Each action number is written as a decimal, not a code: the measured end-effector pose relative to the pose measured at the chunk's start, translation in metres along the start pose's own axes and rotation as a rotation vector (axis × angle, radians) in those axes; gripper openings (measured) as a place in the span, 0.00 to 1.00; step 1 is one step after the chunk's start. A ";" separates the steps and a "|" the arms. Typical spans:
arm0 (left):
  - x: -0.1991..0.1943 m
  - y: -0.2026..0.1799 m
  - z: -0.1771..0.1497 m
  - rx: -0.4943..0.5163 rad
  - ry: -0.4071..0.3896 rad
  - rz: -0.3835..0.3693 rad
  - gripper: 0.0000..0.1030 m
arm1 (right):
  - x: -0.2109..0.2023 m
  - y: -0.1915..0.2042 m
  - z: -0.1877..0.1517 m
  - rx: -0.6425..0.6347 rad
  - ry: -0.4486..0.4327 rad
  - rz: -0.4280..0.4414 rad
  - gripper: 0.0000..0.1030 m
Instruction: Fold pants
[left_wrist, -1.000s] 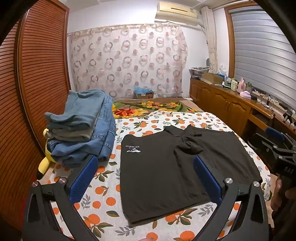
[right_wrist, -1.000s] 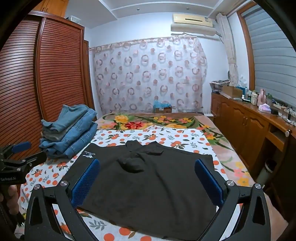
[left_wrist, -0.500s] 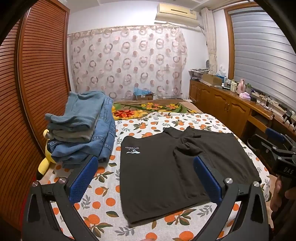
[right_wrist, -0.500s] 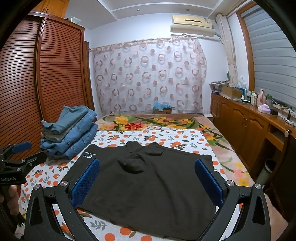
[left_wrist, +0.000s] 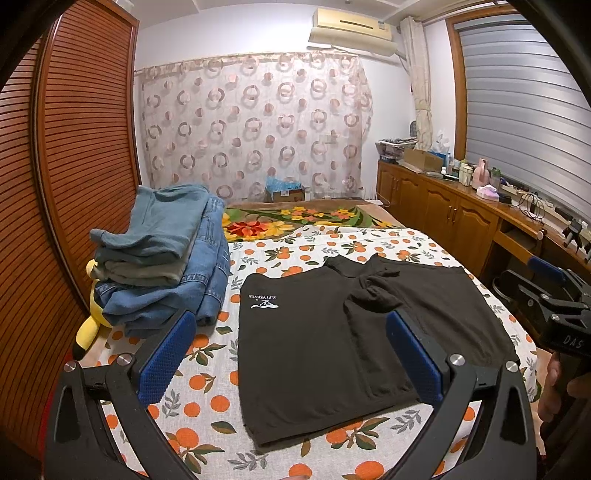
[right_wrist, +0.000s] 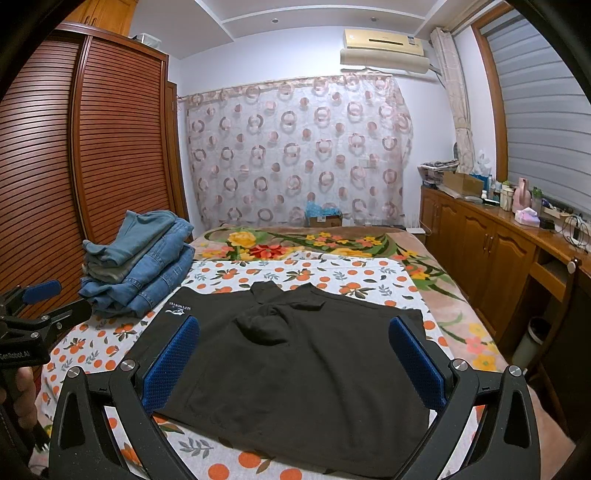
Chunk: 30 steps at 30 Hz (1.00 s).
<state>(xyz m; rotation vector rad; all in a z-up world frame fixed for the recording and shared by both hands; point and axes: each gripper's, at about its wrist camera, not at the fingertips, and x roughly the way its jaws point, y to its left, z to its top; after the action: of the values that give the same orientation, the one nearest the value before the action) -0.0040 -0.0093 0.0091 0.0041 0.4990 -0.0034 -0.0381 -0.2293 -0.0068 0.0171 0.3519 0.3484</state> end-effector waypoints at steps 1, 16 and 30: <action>0.001 0.001 -0.001 0.000 -0.001 0.001 1.00 | 0.000 0.000 0.000 0.000 0.000 0.000 0.99; -0.001 0.000 -0.001 0.000 -0.005 0.002 1.00 | 0.000 0.000 0.000 -0.002 0.000 0.000 0.99; -0.009 -0.002 0.007 0.001 -0.009 -0.001 1.00 | 0.000 0.001 0.000 -0.001 0.000 0.001 0.99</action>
<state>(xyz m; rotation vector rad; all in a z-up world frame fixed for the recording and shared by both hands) -0.0083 -0.0117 0.0190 0.0051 0.4902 -0.0043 -0.0384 -0.2285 -0.0067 0.0160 0.3513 0.3497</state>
